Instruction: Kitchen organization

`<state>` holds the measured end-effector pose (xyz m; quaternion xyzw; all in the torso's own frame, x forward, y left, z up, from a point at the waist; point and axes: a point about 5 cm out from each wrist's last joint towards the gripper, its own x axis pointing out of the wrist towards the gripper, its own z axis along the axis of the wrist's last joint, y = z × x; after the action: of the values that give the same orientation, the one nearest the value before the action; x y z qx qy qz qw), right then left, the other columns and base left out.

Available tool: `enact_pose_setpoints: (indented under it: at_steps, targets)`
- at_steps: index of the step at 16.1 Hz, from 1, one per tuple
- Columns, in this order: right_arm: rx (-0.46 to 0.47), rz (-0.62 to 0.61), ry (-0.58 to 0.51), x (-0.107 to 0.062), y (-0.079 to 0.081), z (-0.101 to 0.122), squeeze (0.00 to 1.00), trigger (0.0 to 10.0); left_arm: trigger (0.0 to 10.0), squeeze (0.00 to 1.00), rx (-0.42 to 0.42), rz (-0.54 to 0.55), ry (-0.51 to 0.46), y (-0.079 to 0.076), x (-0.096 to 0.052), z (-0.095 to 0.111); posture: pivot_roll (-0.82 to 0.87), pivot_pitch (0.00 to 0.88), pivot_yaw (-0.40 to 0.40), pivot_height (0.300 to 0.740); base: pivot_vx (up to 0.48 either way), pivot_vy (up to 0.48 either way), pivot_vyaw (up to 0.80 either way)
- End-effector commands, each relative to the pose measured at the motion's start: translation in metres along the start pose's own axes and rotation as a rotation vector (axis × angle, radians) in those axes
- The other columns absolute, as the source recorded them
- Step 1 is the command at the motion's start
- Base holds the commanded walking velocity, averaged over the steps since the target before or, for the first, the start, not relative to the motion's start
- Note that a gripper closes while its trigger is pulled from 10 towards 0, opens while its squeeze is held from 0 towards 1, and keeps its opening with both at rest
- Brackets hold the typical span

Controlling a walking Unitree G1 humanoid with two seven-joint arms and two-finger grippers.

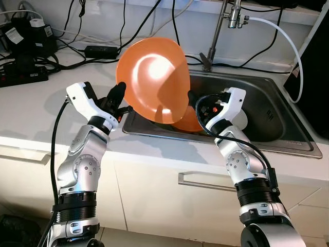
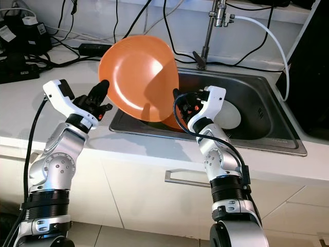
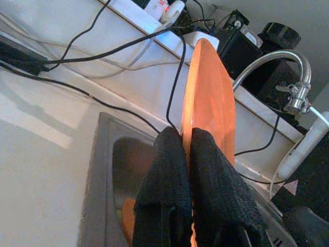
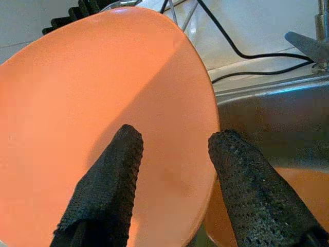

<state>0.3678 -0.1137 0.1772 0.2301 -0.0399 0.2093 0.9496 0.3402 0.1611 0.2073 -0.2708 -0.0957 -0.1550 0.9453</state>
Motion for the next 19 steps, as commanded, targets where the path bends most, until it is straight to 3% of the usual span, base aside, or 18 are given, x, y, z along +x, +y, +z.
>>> enact_pose_setpoints:
  at_steps: [1,6,19]
  targets:
    - [0.006,0.011,-0.004,0.004,0.001,0.006,0.00,10.0,10.0,0.00,0.011,-0.064,-0.034,-0.010,0.002,0.010,0.11,0.000,-0.021,0.740,0.000,0.000,0.00]
    - [0.049,0.010,-0.001,0.004,-0.001,0.006,0.00,10.0,10.0,0.00,-0.060,-0.129,-0.069,-0.010,-0.002,0.019,0.11,0.000,-0.026,0.740,0.000,0.000,0.00]
    - [0.160,0.045,-0.015,0.003,0.000,0.009,0.00,10.0,10.0,0.00,-0.116,-0.180,-0.075,-0.009,-0.006,0.023,0.11,0.000,-0.029,0.740,0.000,0.000,0.00]
